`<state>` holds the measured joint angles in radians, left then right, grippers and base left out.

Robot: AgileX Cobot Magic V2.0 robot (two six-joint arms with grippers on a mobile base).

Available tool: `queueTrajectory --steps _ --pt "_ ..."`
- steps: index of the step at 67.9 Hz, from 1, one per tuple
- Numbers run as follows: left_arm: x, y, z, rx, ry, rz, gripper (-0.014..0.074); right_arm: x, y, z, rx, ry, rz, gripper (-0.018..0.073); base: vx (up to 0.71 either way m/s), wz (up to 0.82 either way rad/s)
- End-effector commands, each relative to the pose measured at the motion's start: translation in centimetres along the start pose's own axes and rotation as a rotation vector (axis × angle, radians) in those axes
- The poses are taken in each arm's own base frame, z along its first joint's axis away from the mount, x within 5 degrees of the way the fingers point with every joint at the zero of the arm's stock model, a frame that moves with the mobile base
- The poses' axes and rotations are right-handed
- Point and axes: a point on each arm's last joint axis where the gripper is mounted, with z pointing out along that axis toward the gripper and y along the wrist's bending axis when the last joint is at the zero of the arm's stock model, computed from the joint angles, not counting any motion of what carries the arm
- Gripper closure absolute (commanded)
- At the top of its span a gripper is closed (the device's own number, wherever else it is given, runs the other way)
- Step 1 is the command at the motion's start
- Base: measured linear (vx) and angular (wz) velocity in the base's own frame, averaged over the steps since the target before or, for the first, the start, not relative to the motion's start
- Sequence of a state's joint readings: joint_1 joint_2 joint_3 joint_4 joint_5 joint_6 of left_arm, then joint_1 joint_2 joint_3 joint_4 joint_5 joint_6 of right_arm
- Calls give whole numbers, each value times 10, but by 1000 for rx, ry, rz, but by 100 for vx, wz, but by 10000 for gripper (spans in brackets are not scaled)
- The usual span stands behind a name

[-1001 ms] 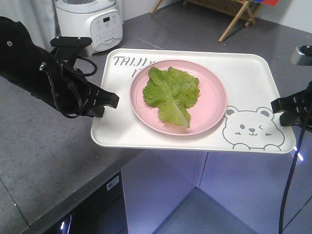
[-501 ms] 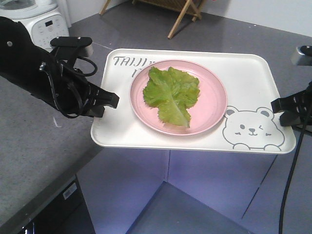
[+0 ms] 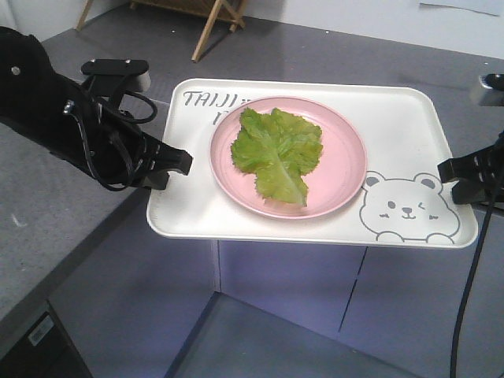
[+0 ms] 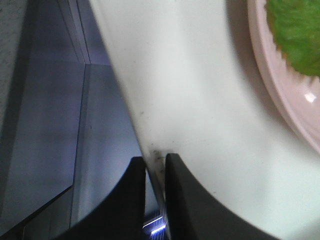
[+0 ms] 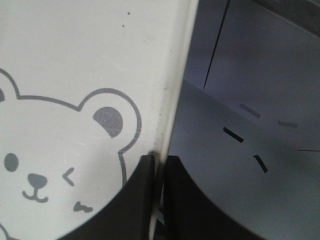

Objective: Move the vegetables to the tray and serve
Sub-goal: 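Hold the tray while driving toward the counter with the stove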

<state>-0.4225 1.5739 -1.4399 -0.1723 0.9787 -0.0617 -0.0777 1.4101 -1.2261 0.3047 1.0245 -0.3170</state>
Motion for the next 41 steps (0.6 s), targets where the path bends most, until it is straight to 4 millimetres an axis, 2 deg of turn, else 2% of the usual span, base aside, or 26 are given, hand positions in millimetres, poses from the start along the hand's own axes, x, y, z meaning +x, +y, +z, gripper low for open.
queueTrajectory --steps 1,41 --pt "-11 -23 -26 145 -160 -26 602 -9 20 -21 -120 -107 4 565 -1 -33" --pt "-11 -23 -26 145 -160 -26 602 -9 20 -21 -120 -107 4 565 -1 -33"
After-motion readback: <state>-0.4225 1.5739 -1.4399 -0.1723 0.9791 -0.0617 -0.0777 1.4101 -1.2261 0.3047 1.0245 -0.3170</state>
